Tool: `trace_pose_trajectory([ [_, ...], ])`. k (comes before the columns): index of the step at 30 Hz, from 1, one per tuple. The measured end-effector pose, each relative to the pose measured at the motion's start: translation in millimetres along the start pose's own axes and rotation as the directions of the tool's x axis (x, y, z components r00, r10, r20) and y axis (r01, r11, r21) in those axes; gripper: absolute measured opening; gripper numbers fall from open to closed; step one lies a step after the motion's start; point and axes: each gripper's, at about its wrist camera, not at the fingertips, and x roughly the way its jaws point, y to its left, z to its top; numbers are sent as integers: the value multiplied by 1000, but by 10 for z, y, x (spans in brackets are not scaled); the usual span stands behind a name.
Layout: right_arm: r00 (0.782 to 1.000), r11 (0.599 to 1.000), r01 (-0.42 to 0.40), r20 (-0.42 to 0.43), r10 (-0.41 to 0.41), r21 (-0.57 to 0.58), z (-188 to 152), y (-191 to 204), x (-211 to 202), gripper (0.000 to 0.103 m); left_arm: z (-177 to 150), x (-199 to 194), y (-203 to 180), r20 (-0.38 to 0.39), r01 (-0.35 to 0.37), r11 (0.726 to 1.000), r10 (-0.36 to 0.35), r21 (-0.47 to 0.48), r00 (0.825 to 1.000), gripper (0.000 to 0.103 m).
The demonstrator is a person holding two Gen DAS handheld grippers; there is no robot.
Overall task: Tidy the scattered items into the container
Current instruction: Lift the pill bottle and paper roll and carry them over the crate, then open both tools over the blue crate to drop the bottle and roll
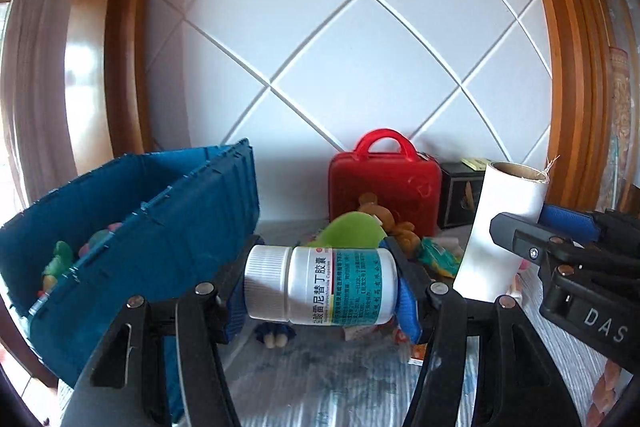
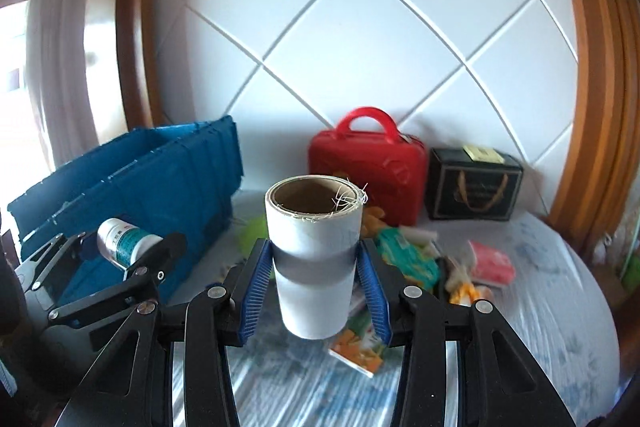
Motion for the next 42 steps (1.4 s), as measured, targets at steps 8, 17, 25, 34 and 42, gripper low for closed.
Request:
trace_pose_trajectory([
  [8, 984, 988, -139, 101, 146, -70, 505, 974, 0, 44, 356, -352, 1002, 108, -150, 988, 153, -35, 982, 58],
  [17, 956, 959, -257, 112, 271, -120, 877, 2368, 423, 44, 432, -303, 2398, 66, -256, 964, 261, -70, 963, 58],
  [25, 962, 959, -266, 42, 271, -103, 957, 3111, 936, 44, 355, 119, 3175, -59, -233, 970, 229, -74, 972, 58],
  [34, 982, 976, -187, -25, 186, -112, 881, 3290, 1161, 44, 188, 413, 3416, -178, -159, 982, 139, -101, 974, 58],
  [42, 995, 986, -102, -28, 99, -132, 856, 3352, 1129, 55, 130, 443, 3459, -202, -141, 984, 117, -112, 972, 86],
])
